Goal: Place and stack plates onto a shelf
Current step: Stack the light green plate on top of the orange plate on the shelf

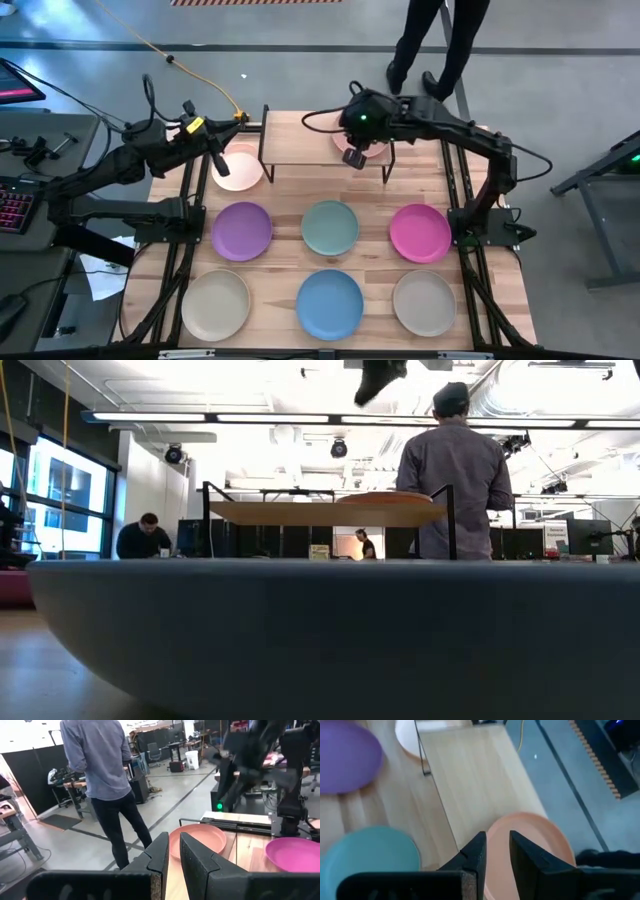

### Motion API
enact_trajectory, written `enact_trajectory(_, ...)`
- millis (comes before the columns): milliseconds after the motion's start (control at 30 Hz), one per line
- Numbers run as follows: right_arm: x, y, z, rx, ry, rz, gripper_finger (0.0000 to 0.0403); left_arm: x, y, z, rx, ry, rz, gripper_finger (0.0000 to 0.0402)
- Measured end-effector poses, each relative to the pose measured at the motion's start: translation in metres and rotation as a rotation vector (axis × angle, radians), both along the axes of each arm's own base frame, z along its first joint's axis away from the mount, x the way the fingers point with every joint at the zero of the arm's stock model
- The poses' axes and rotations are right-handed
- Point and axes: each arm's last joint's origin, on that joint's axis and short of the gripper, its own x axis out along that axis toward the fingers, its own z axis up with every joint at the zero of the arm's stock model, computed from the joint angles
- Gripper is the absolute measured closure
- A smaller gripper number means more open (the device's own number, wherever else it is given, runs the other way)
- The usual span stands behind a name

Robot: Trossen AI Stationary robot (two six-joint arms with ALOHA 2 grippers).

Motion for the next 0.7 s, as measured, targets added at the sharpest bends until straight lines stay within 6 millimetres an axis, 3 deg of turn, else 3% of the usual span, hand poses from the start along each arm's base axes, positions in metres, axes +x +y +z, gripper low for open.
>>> enact_trajectory(167, -0.010, 0.011, 0.024, -0.033, -0.050, -0.036, 0.0338, 0.008, 0.001, -0.003, -0.010, 0.027, -0.041, 0.0363)
enact_trajectory(367, -0.020, 0.020, 0.033, -0.019, -0.043, -0.075, 0.0338, 0.029, 0.002, -0.013, -0.087, 0.074, -0.178, 0.0332)
enact_trajectory(700, -0.026, 0.037, 0.027, 0.068, 0.003, -0.132, 0.0338, 0.085, 0.010, -0.052, -0.558, 0.110, -0.170, 0.0289)
